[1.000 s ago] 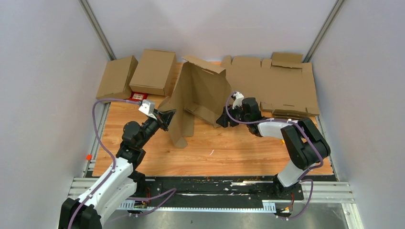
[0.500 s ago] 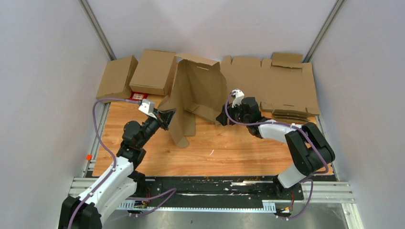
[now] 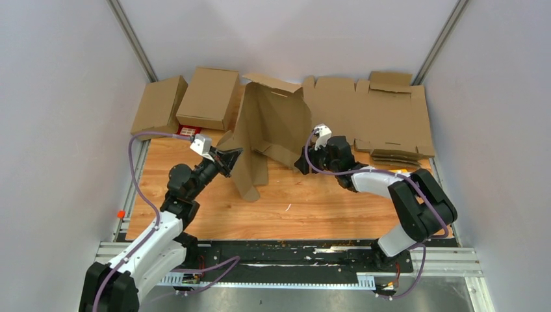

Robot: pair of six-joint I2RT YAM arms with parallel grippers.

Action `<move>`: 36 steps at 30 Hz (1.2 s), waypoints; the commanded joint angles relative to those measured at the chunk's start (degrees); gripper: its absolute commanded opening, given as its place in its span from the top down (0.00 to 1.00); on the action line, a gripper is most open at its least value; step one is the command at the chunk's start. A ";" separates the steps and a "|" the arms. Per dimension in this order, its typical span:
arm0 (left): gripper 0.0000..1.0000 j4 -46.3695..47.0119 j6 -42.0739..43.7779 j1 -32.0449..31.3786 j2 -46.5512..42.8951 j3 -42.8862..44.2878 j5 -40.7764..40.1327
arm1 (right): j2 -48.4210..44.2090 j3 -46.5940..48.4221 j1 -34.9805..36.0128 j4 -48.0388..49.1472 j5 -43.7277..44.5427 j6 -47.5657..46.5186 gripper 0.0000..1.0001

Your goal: Fold the paper box

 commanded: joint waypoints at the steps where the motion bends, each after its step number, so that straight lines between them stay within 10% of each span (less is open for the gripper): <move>1: 1.00 7.86 -4.67 -0.58 1.76 -0.08 8.28 | -3.06 -0.52 0.91 4.94 -1.68 -0.56 0.40; 9: 1.00 13.06 -6.97 -0.78 4.41 -0.15 12.52 | -2.62 0.60 0.96 2.41 1.50 0.60 0.45; 16: 1.00 8.17 -5.72 -0.85 3.33 0.58 9.75 | -1.60 0.34 -1.30 2.57 3.39 5.24 0.73; 28: 1.00 -12.40 -0.25 -0.85 -1.08 3.62 -6.59 | 2.02 -1.44 -9.57 10.24 -7.37 27.05 0.91; 36: 1.00 -9.76 0.03 -0.93 -0.95 2.50 -3.97 | 2.13 -0.68 -11.96 12.79 -7.43 42.75 0.96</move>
